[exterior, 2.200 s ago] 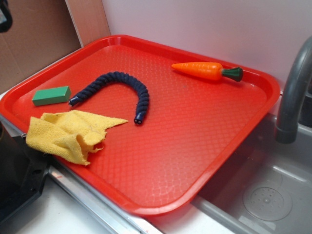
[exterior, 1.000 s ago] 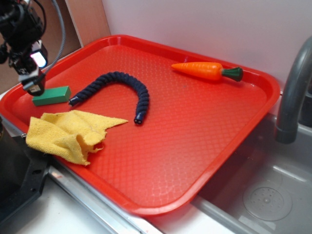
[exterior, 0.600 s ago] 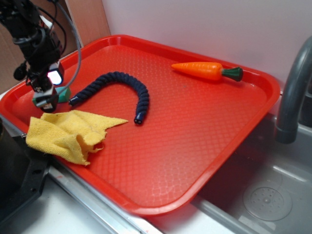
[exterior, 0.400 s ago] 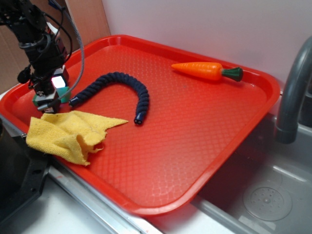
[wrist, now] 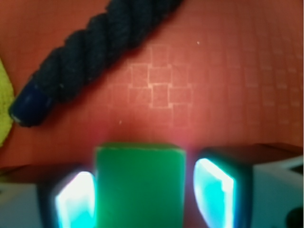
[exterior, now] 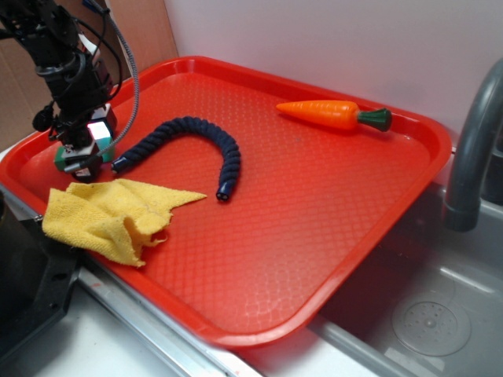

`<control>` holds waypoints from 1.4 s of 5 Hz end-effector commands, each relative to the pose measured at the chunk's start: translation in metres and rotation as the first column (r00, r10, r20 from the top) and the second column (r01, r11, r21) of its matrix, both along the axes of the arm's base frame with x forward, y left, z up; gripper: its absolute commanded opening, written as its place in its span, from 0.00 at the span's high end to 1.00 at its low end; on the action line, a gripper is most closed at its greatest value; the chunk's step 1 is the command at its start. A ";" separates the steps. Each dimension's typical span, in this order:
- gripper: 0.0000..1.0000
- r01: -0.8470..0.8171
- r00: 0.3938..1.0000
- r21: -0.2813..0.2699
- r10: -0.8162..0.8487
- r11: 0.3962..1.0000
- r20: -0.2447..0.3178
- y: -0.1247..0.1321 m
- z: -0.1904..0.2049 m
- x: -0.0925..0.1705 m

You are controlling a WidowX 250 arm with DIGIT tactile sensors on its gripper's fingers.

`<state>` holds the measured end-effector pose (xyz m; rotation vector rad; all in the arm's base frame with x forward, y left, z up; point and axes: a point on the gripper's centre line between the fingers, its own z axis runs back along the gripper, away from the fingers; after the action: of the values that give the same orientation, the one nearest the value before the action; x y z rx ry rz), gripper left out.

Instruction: Grab the green block.

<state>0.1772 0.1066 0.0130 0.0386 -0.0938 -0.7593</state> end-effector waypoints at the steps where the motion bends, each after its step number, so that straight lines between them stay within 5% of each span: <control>1: 1.00 -0.027 0.999 0.047 0.025 0.999 0.032 -0.001 0.015 0.010; 2: 1.00 -0.262 0.962 0.113 0.250 0.959 0.108 -0.010 0.046 0.012; 3: 1.00 -0.487 0.873 0.140 0.478 0.862 0.094 -0.031 0.087 0.020; 5: 1.00 -0.774 0.633 -0.037 0.774 0.632 -0.026 -0.065 0.152 0.021; 7: 1.00 -0.696 0.707 -0.181 0.707 0.695 -0.002 -0.119 0.208 0.008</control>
<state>0.1737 -0.0185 0.2043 -0.0598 -0.1475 0.0374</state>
